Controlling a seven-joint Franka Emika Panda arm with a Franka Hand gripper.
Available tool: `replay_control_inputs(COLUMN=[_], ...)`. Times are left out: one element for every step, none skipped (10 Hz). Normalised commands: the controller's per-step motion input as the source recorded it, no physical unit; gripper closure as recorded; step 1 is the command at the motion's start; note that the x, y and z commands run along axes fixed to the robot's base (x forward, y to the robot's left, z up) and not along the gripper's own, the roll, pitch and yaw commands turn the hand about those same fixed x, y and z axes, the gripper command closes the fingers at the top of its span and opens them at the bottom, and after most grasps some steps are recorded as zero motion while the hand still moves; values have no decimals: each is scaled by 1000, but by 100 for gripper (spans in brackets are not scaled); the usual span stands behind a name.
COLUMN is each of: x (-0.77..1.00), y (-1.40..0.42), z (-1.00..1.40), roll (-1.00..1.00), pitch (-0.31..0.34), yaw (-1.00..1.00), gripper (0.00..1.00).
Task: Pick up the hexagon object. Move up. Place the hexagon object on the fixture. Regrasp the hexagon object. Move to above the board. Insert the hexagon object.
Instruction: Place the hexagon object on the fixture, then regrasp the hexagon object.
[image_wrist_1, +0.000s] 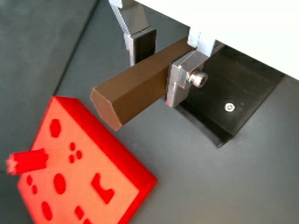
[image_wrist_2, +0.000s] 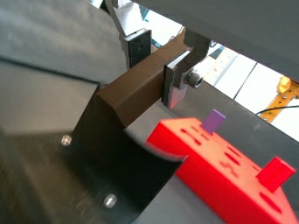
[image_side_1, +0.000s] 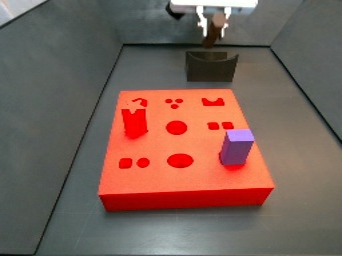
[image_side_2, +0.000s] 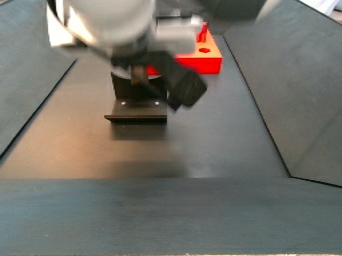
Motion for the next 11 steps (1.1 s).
replay_control_inputs(x=[174,159,119,98,85,0,0,-5,-23,-30,-41], y=[131,114,85,63,46,0,0,2,6,4,3], z=[-1000,-850,-592,-411,-239,0,1000,1000,1000,1000,1000], roll=[-188,-165,-155,-147,-137,0,-74,-73,-55,-35,-16], pitch=[34,1,-31,-53,-72,0,-49,-45,-37,-31,-16], yaw=[-183,-171,-146,-124,-98,0,38,41,51,56,60], gripper=[100,100,100,100,100,0,0,0,0,0,0])
